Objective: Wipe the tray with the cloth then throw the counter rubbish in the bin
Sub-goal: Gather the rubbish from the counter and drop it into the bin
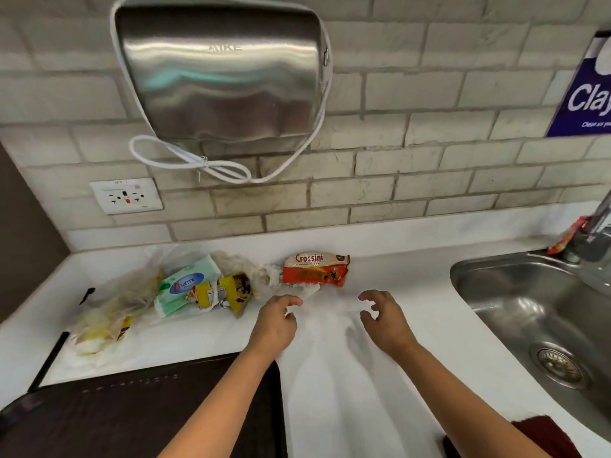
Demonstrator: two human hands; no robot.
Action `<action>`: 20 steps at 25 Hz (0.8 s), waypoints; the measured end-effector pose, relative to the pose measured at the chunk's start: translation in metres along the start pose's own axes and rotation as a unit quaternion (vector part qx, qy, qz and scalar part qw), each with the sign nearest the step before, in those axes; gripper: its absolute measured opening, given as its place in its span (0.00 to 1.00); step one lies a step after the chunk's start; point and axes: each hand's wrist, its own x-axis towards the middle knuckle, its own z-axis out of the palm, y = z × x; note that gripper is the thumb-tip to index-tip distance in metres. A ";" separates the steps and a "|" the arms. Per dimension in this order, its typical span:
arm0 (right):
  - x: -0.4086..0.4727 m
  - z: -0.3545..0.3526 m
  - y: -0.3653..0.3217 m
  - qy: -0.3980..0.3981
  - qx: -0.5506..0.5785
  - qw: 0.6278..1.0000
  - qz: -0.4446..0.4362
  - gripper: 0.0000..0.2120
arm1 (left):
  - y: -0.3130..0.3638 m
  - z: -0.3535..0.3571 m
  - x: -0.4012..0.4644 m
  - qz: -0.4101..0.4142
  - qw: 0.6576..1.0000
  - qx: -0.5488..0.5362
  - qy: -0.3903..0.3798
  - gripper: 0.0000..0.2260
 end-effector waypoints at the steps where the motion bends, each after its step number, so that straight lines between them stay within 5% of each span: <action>1: 0.013 0.004 -0.001 0.005 0.014 1.000 0.023 0.14 | -0.002 0.003 0.012 0.005 1.000 0.015 -0.004 0.14; 6: 0.092 0.027 -0.013 0.050 0.142 0.971 0.186 0.22 | -0.013 0.004 0.074 -0.007 0.995 0.095 0.039 0.11; 9: 0.128 0.049 -0.013 0.041 0.158 0.963 0.217 0.34 | -0.023 0.011 0.094 -0.024 0.999 0.036 0.028 0.09; 12: 0.154 0.073 -0.009 0.041 0.099 0.963 0.246 0.43 | -0.036 0.020 0.104 -0.045 0.999 -0.030 0.007 0.22; 14: 0.163 0.079 -0.007 0.055 0.086 0.962 0.252 0.36 | -0.039 0.021 0.108 -0.045 0.998 -0.038 0.016 0.27; 17: 0.157 0.068 -0.007 0.079 0.243 0.941 0.222 0.18 | -0.041 0.017 0.111 -0.022 0.999 0.015 0.029 0.34; 20: 0.142 0.042 -0.002 0.157 0.378 0.891 0.197 0.19 | -0.038 0.019 0.111 0.070 0.984 0.158 0.038 0.35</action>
